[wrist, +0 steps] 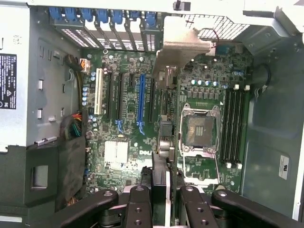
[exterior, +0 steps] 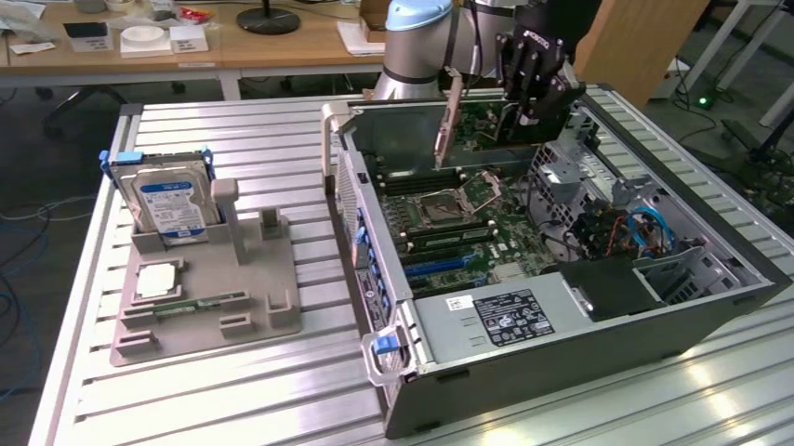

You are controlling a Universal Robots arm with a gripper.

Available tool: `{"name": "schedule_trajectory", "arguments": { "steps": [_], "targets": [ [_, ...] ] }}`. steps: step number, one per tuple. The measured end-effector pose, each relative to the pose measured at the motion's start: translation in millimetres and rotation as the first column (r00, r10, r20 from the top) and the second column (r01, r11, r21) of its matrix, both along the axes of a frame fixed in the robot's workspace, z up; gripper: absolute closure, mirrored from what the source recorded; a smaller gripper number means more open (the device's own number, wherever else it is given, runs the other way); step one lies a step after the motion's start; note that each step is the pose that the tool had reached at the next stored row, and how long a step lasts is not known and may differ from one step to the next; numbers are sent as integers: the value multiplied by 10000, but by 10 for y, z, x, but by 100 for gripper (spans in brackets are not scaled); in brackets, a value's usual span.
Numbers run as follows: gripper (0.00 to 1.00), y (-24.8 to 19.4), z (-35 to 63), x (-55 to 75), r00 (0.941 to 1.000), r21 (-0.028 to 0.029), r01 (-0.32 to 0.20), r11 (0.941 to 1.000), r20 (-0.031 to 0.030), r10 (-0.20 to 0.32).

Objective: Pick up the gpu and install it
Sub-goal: 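Insert the gpu into the slot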

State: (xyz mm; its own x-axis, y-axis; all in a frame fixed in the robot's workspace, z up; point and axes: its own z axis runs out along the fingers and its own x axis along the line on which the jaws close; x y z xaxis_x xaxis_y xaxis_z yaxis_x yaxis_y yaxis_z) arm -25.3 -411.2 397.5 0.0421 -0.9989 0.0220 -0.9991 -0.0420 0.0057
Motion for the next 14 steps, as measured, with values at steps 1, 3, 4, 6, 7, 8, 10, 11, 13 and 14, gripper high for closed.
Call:
{"name": "schedule_trajectory", "arguments": {
  "steps": [1,3,4,6,7,8,10,11,13,14],
  "targets": [
    [73,0,0,0,10000,0,0,10000,0,0],
    [73,0,0,0,10000,0,0,10000,0,0],
    [73,0,0,0,10000,0,0,10000,0,0],
    [73,0,0,0,10000,0,0,10000,0,0],
    [73,0,-1,0,10000,1,0,10000,0,0],
    [73,1,-4,1,10000,5,1,10000,1,-1],
    [73,0,-22,1,10000,16,2,10000,1,-2],
    [73,0,-40,1,10000,17,0,10000,1,0],
    [73,2,-76,2,10000,18,1,10000,1,-1],
    [73,4,-96,2,10000,19,8,10000,1,-8]
  ]
}}
